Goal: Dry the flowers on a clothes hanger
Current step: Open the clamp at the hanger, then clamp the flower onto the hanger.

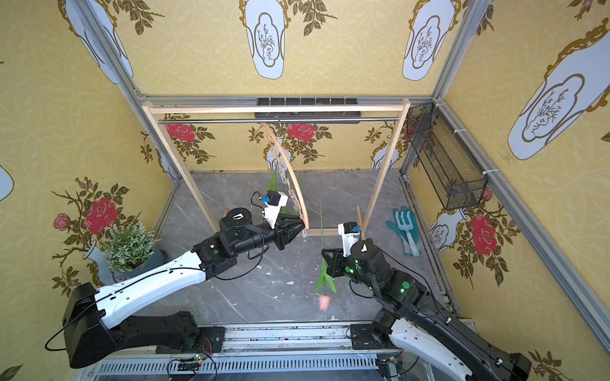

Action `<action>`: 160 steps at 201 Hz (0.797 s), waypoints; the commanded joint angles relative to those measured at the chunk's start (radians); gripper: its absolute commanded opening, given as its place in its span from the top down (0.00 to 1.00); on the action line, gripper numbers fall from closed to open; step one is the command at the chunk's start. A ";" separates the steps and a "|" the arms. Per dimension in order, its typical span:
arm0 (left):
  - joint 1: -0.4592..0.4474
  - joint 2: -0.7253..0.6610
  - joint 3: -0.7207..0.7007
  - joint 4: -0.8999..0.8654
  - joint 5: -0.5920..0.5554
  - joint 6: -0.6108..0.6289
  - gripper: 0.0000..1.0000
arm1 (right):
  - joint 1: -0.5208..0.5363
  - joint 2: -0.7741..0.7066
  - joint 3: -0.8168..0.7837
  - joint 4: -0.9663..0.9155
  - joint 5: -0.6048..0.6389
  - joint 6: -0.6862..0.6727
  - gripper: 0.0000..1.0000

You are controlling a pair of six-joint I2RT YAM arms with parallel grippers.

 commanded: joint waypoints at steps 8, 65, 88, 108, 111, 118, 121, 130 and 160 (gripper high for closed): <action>0.001 -0.015 -0.036 0.071 0.001 -0.050 0.77 | 0.002 -0.061 -0.075 0.222 -0.050 0.024 1.00; 0.001 -0.041 -0.095 0.155 0.014 -0.148 0.77 | 0.002 -0.089 -0.179 0.429 -0.136 0.037 1.00; 0.002 -0.044 -0.108 0.171 0.016 -0.168 0.77 | 0.001 -0.091 -0.189 0.476 -0.156 0.030 1.00; 0.002 -0.047 -0.124 0.205 0.022 -0.194 0.77 | 0.001 -0.071 -0.180 0.486 -0.170 0.021 1.00; 0.002 -0.046 -0.125 0.210 0.024 -0.197 0.77 | 0.001 -0.066 -0.178 0.487 -0.174 0.021 1.00; 0.003 -0.046 -0.128 0.218 0.034 -0.202 0.77 | 0.001 -0.054 -0.174 0.493 -0.182 0.017 1.00; 0.002 -0.044 -0.129 0.222 0.039 -0.206 0.77 | 0.000 -0.050 -0.172 0.496 -0.186 0.017 1.00; 0.002 -0.039 -0.128 0.229 0.051 -0.209 0.78 | 0.001 -0.039 -0.169 0.505 -0.195 0.013 1.00; 0.002 -0.036 -0.143 0.252 0.054 -0.226 0.78 | -0.001 -0.013 -0.157 0.535 -0.219 -0.004 1.00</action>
